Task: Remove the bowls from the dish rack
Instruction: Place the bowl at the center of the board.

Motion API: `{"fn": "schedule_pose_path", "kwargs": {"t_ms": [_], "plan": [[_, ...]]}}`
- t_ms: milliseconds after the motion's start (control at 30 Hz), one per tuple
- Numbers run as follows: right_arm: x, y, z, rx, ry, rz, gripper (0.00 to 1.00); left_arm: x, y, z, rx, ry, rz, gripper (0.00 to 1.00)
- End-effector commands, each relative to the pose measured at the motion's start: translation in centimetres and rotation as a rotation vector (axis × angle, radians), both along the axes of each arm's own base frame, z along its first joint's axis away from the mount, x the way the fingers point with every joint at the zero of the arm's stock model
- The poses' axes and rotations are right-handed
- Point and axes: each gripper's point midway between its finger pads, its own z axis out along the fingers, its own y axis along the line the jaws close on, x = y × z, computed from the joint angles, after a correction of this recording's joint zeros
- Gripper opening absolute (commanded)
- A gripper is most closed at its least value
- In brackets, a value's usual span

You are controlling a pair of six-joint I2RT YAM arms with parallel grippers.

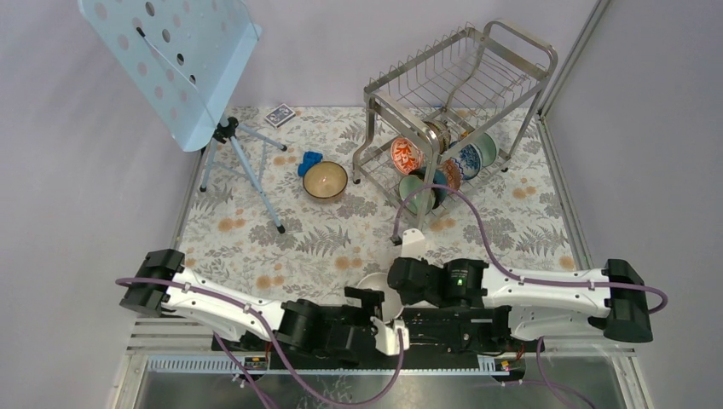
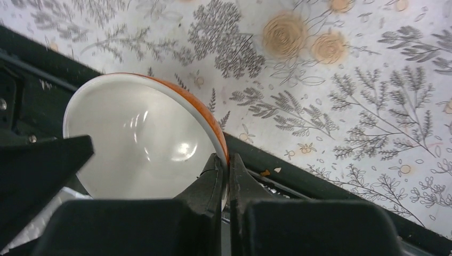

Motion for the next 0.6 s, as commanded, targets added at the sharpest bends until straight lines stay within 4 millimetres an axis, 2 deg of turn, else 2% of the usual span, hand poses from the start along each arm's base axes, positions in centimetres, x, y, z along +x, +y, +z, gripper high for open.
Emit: {"fn": "schedule_pose_path", "kwargs": {"t_ms": [0, 100, 233, 433, 500, 567], "plan": [[2.6, -1.0, 2.1, 0.071, -0.128, -0.167, 0.0, 3.0, -0.1, 3.4, -0.254, 0.027, 0.365, 0.99], [3.1, -1.9, 2.2, 0.088, -0.151, -0.225, 0.0, 4.3, 0.6, 4.4, -0.347, 0.062, 0.549, 0.99], [3.5, -3.3, 2.0, 0.114, -0.168, -0.304, 0.0, 5.3, 0.9, 4.6, -0.442, 0.181, 0.717, 0.99], [4.0, -5.0, 2.4, 0.156, -0.194, -0.385, 0.0, 5.7, 0.3, 4.4, -0.568, 0.401, 0.773, 0.99], [4.0, -5.3, 2.4, 0.172, -0.194, -0.399, 0.0, 6.3, 0.5, 4.5, -0.617, 0.475, 0.828, 0.99], [4.0, -5.3, 2.1, 0.19, -0.185, -0.408, 0.0, 7.6, 0.7, 5.6, -0.733, 0.543, 0.909, 0.99]]}}
